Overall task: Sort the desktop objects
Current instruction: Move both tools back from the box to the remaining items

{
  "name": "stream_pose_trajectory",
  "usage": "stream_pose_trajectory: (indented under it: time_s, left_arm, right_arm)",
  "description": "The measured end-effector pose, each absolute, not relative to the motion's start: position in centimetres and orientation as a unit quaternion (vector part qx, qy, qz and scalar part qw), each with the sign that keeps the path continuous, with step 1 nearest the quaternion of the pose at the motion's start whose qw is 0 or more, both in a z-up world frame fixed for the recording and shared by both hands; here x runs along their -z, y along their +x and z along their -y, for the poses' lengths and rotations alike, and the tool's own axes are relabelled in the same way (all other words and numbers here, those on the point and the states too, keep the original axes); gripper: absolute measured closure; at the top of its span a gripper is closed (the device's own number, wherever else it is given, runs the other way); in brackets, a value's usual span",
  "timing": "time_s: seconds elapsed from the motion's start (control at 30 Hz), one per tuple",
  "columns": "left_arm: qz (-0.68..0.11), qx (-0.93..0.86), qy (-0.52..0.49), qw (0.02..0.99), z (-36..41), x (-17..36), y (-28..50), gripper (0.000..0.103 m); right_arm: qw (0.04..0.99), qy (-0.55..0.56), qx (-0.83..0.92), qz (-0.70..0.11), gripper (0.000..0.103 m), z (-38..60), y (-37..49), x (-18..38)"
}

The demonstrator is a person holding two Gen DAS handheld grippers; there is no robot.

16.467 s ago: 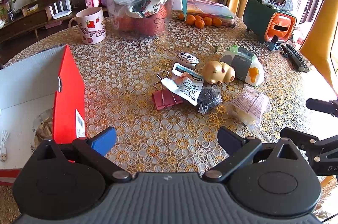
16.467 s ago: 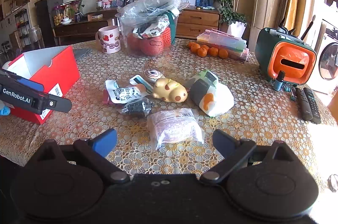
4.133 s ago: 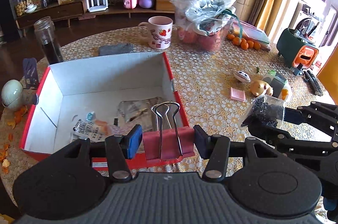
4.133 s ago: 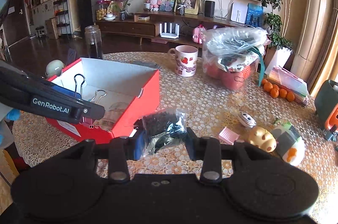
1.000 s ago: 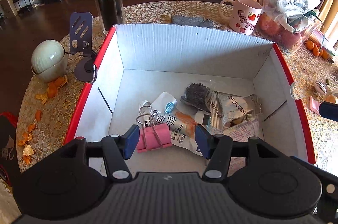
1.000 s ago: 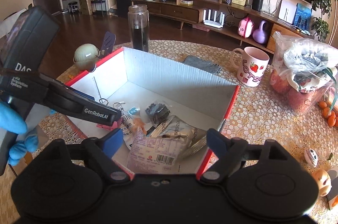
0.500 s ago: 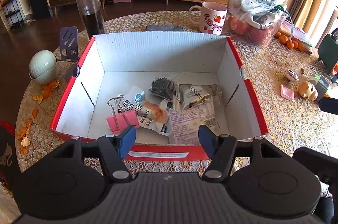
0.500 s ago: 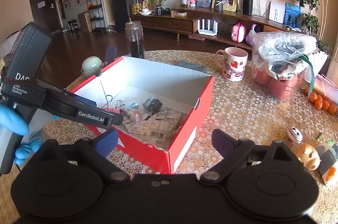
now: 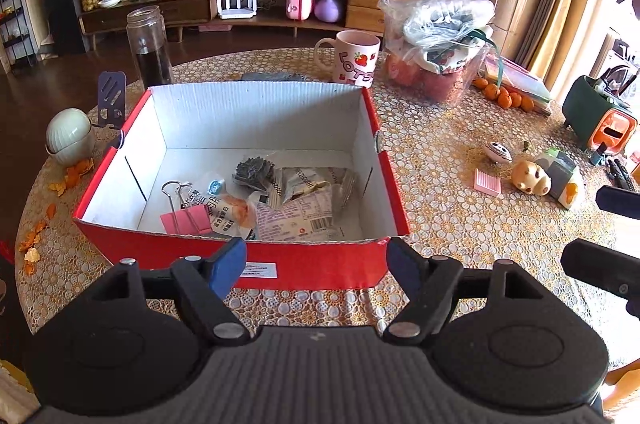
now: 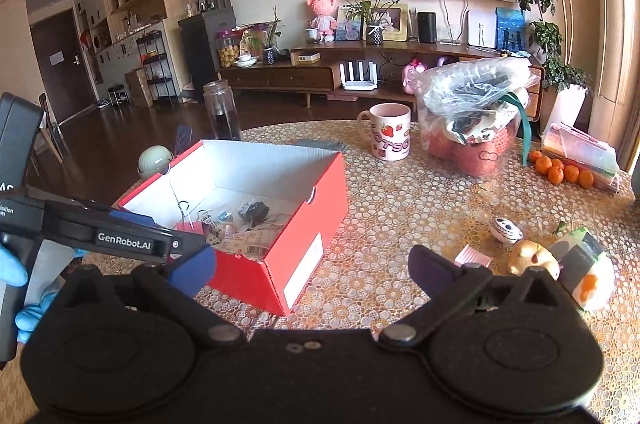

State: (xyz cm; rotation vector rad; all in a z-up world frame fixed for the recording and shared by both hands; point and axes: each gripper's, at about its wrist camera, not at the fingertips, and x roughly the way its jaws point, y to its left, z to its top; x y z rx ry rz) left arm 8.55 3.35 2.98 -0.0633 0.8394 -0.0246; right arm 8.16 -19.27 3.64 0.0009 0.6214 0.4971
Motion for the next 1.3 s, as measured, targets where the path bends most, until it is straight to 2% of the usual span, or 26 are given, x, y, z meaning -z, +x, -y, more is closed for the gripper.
stream_pose_trajectory:
  time_s: [0.27, 0.4, 0.77, 1.3]
  left_arm:
    - [-0.416, 0.044, -0.025, 0.908, 0.4, -2.5, 7.8, 0.017]
    - [-0.419, 0.066, -0.022, 0.905, 2.5, -2.0, 7.7, 0.000]
    - [-0.427, 0.118, -0.006, 0.897, 8.7, 0.4, 9.4, 0.000]
    - [-0.427, 0.141, 0.048, 0.892, 15.3, 4.0, 16.2, 0.000]
  right_arm:
    - [0.933, -0.011, -0.211, -0.293, 0.001, 23.3, 7.0, -3.5]
    - [0.937, -0.009, -0.195, -0.290, 0.000, 25.6, 6.5, -3.2]
    - [0.945, -0.002, -0.127, -0.302, 0.000, 32.9, 6.3, -0.8]
    - [0.942, 0.010, -0.075, -0.327, 0.000, 39.6, 11.6, 2.9]
